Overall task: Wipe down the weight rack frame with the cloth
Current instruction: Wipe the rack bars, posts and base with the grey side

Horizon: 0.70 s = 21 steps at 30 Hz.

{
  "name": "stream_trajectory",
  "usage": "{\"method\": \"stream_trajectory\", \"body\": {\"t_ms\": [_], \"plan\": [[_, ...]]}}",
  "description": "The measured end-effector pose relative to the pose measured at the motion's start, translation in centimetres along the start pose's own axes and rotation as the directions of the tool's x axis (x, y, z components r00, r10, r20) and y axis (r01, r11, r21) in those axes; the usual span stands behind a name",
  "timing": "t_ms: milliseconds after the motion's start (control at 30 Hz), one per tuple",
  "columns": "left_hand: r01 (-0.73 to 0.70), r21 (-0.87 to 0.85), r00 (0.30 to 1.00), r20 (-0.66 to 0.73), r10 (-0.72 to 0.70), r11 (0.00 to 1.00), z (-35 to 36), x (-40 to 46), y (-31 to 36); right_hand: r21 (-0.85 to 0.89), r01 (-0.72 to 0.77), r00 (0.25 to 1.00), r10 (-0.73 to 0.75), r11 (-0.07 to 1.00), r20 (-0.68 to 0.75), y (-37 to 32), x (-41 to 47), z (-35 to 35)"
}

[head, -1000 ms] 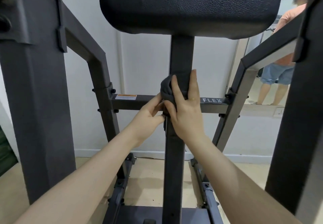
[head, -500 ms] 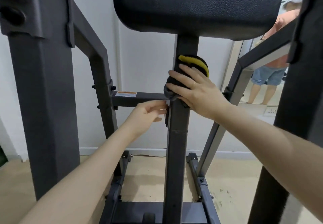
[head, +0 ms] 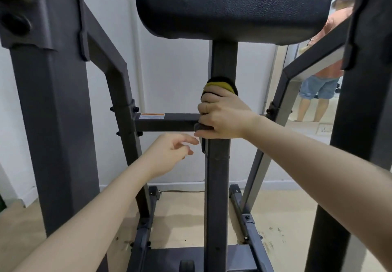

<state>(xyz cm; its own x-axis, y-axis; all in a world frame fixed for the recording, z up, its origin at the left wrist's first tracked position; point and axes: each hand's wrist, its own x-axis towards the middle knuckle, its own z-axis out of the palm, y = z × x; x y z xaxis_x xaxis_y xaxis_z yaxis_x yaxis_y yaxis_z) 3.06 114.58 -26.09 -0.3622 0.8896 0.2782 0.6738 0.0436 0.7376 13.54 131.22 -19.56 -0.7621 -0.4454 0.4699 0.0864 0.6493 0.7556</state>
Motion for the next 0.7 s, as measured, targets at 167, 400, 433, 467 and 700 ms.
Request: {"method": "stream_trajectory", "body": {"t_ms": [167, 400, 433, 467, 700], "plan": [[0.019, 0.017, 0.997, -0.071, -0.018, 1.0, -0.8, 0.7, -0.2, -0.061, -0.07, 0.994, 0.065, 0.996, -0.09, 4.6, 3.9, -1.1], [0.033, -0.136, 0.979, -0.195, -0.059, 0.99, 1.1, 0.6, -0.6, 0.073, -0.128, 0.989, 0.133, 0.989, -0.067, -0.8, 0.5, 0.5], [0.027, -0.144, 0.98, -0.193, -0.054, 0.989, 0.9, 0.3, -0.7, 0.095, -0.069, 0.997, 0.073, 0.993, -0.037, -2.2, -0.6, 0.9], [0.023, -0.145, 0.979, -0.197, -0.052, 0.989, 0.6, 0.2, -0.7, 0.102, -0.009, 1.0, 0.009, 0.995, 0.002, -3.0, -1.4, 1.2], [-0.036, -0.207, 0.97, -0.242, -0.015, 0.978, -0.3, 1.1, 0.2, -0.053, -0.155, 0.978, 0.146, 0.986, -0.15, 4.3, 4.0, -1.3]]}}
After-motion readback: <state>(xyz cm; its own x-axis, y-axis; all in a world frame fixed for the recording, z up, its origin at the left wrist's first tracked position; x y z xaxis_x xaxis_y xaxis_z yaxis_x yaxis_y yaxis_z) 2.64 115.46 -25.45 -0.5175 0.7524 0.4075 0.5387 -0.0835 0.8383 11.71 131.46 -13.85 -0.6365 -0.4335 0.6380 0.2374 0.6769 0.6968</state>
